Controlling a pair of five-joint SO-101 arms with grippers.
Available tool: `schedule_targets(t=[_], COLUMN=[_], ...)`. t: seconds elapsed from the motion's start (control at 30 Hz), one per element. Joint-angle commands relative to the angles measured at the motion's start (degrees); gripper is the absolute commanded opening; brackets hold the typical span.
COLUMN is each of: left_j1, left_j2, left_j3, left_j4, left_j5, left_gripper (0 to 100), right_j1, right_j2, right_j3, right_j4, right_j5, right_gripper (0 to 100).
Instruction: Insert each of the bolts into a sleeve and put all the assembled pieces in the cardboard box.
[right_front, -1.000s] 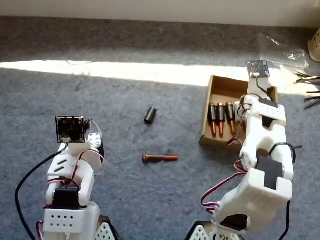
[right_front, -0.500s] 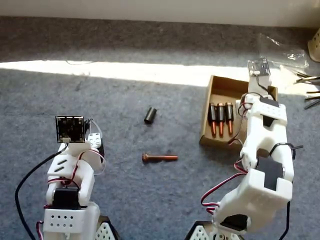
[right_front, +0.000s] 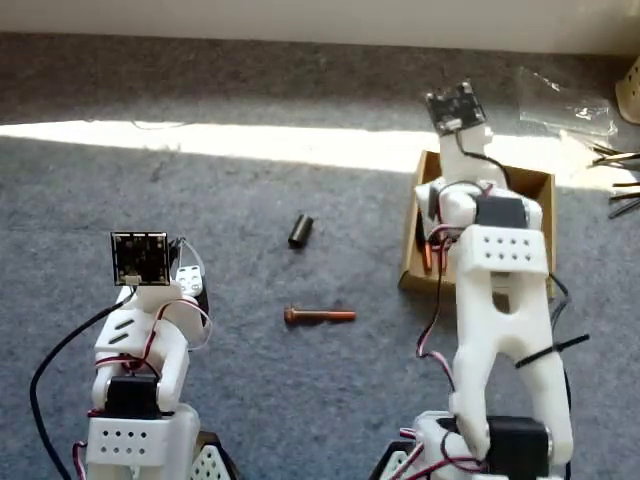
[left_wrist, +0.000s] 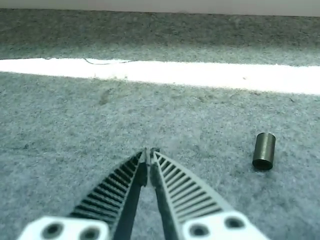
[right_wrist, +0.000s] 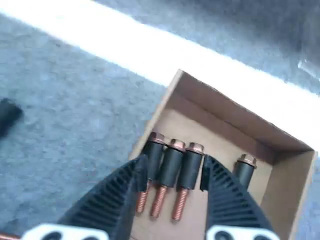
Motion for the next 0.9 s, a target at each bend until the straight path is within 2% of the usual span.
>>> schedule_targets(t=[0.0,0.2,0.37,0.47,0.67,0.87], left_j1=[-1.7,-4.9,-5.0,-5.0,-5.0,-5.1], left_j2=[-0.6,-0.6,-0.6,-1.1,-13.1,-10.9], left_j3=[-1.0,-2.2,-3.2,-4.1,-5.8,-5.8], left_j4=[-1.3,-1.1,-0.9,1.2,12.6,12.9], left_j5=[-0.1,0.2,0.3,0.3,0.2,0.1], left_gripper=[3,3,3,3,3,3], right_j1=[-7.1,-16.1,-18.2,-20.3,-25.6,-29.1], right_j2=[-12.0,-24.5,-26.9,-26.9,-26.8,-17.2], right_j3=[3.1,12.8,15.8,16.8,18.0,13.8], right_j4=[0.4,0.0,0.0,-0.4,-5.4,-2.9], right_j5=[0.4,0.4,0.0,-5.5,-17.8,-25.1], right_gripper=[15.6,15.6,15.6,15.6,15.6,15.6])
